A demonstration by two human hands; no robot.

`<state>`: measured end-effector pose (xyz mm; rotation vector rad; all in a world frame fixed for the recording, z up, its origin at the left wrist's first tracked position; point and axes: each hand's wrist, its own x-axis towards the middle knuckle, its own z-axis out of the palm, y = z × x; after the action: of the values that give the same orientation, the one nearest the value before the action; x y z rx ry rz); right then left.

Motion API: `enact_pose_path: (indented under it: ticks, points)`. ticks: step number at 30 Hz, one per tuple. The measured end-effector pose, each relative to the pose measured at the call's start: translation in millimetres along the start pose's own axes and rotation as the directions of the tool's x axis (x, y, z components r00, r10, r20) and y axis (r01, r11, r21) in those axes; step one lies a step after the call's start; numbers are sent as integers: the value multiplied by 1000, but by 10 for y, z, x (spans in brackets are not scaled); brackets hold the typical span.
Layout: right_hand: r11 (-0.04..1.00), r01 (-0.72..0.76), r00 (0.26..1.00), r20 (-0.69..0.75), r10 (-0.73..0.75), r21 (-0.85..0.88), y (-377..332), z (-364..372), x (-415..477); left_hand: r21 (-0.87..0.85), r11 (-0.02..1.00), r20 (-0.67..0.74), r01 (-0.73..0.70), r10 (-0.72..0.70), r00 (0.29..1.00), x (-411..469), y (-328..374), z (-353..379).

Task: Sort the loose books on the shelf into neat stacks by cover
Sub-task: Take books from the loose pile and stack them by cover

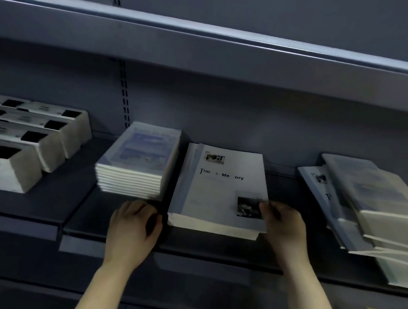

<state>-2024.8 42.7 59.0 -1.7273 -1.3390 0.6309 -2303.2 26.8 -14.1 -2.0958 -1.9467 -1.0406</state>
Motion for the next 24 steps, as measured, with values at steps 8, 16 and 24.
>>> enact_pose_path:
  ticks: [8,16,24]
  points:
    - [959,132,988,-49,-149,-249,123,114,-25,68,997,28,25,-27,999,-16,-12,30]
    - [995,80,981,184,-66,-67,194,-118,-148,78,996,11,45,-46,999,-35,5,40]
    - [981,150,977,170,-128,-123,163,-108,-95,91,994,7,54,-55,998,-30,25,32]
